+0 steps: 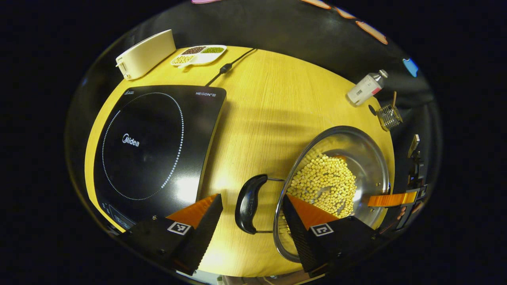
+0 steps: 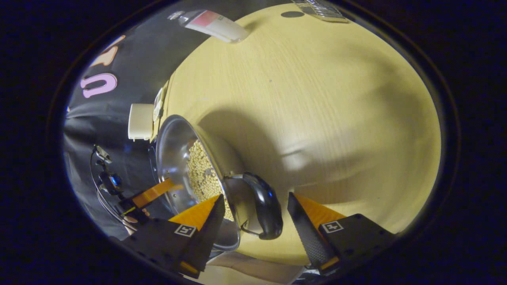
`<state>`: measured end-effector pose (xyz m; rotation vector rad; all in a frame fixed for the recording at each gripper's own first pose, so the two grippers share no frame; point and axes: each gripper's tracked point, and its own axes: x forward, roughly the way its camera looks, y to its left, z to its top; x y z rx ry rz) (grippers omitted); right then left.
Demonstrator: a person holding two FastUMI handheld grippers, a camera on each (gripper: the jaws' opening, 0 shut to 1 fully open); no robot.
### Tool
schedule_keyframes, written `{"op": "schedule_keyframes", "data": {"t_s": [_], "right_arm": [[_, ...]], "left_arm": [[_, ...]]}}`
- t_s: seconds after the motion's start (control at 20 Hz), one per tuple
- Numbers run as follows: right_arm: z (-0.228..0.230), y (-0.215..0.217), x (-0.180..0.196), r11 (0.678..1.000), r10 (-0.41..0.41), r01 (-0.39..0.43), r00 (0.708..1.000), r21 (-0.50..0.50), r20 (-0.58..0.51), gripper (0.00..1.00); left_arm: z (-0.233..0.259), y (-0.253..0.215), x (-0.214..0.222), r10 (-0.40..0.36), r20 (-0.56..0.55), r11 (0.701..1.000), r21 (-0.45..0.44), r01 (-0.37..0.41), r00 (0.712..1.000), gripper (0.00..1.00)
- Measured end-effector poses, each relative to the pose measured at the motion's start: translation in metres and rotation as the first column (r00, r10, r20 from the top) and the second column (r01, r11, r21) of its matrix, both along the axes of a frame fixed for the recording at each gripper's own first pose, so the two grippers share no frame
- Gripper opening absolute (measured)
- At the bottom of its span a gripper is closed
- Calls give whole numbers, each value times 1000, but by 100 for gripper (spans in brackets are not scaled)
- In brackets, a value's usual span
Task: First push the handle of the pot to place it horizontally, then grasp the pot with both hands and set it on the induction cooktop.
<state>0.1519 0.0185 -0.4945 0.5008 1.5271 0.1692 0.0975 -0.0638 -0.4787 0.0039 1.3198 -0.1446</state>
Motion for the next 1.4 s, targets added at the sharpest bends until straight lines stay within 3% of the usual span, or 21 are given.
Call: {"op": "schedule_keyframes", "data": {"t_s": [0.05,0.1,0.15,0.3,0.35,0.4,0.5,0.65,0.75,1.1,1.15,1.2,1.4], "right_arm": [[-2,1,1,1000,-4,4,1000,2,-5,87],[-4,1,1,1000,-3,3,1000,2,-9,97],[-6,0,1,1000,-2,2,1000,0,-13,77],[-9,0,2,1000,-10,11,1000,12,-22,62],[-6,4,4,999,-24,24,1000,32,-20,63],[-8,3,5,1000,-17,18,1000,19,-15,57],[-9,2,7,1000,-15,15,1000,-6,1,49],[-9,-1,9,999,-34,34,999,-30,-12,49],[-10,-4,9,998,-39,38,999,-58,-13,54],[0,-17,3,987,-32,39,998,-154,51,54],[3,-20,2,985,-27,37,998,-166,64,60],[6,-22,-1,985,-25,38,997,-171,77,50],[15,-23,-4,981,-25,49,992,-186,127,50]], "left_arm": [[-4,-1,1,2,-7,1000,6,-2,1000,93],[-7,-2,2,1,-14,1000,7,-1,1000,93],[-10,-4,2,-1,-24,1000,6,2,1000,91],[-17,-10,0,-10,-54,1000,1,10,999,84],[-18,-8,-1,-11,-64,1000,14,12,998,78],[-19,-7,-2,-14,-71,1000,22,16,997,80],[-19,-7,-5,20,-102,1000,15,-18,995,73],[-15,-9,-12,67,-137,998,-11,-69,988,70],[-12,-9,-13,45,-124,999,5,-45,991,68],[-3,-16,-16,-57,-87,996,65,63,995,67],[-1,-17,-18,-67,-83,995,66,73,994,65],[1,-18,-21,-75,-81,995,63,80,994,67],[10,-20,-28,-87,-65,995,48,90,994,67]]}}
